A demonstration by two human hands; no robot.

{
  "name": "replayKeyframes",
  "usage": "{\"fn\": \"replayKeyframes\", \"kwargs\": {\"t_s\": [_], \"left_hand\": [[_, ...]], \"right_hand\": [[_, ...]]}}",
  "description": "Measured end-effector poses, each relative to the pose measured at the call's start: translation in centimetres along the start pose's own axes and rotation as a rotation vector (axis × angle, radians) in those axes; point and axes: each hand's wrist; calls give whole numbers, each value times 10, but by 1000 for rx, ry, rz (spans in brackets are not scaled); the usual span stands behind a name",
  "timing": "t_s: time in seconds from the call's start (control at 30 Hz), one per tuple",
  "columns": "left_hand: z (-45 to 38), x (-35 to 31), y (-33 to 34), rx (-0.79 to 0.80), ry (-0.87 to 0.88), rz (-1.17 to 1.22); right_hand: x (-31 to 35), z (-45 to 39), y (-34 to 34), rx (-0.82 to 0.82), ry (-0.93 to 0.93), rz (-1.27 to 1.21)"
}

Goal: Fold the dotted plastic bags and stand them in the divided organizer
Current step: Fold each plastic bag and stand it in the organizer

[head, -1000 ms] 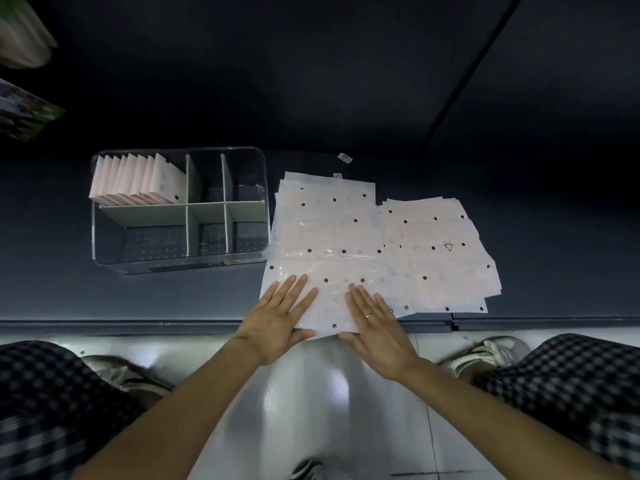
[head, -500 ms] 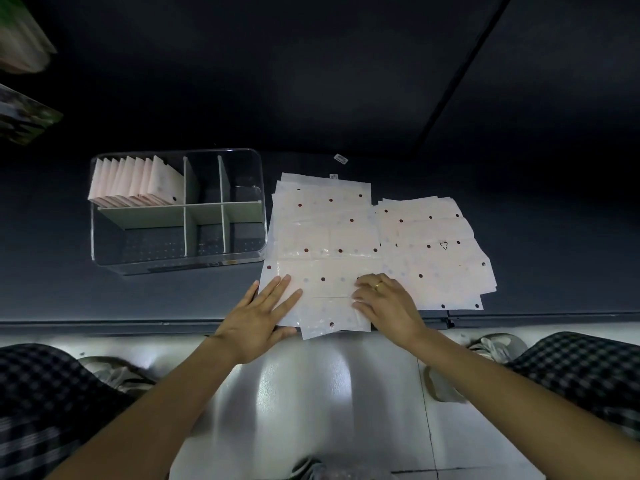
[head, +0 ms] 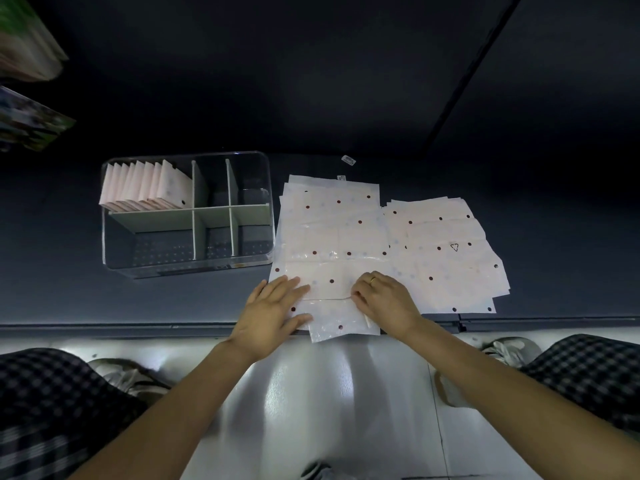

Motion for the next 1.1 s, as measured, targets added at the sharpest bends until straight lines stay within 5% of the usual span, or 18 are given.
{"fn": "replayKeyframes", "kwargs": {"t_s": [0.17,0.4,0.57,0.7,0.8,0.93,1.1], "left_hand": [[-5,-7,-14,-84,-21,175],[-4,-9,-14,7,-153,331],[-11,-11,-14,51,-405,565],[-15,-8,-9,71,-514,647],[-18,-11,-7,51,-540,665],[-20,-19,-8,-14,-593,660],[-10,-43,-2,-344,-401,240]], "right_hand": [[-7,7,-21,244,149,-365],[-20,5,-46,507,195,-702],[-35,-7,-55,472,393,-908],[-57,-5,-47,181,631,-1072],[-57,-1,-27,30,797,-1071],[-50,1,-4,29,903,-972],[-50,-4,7,-1,952,-859]]}}
Point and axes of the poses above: each hand's wrist, its own z-axis away from the middle knuckle, its own y-axis out of the palm, x = y × z, and after that the axes turned 8 degrees about -y, right-handed
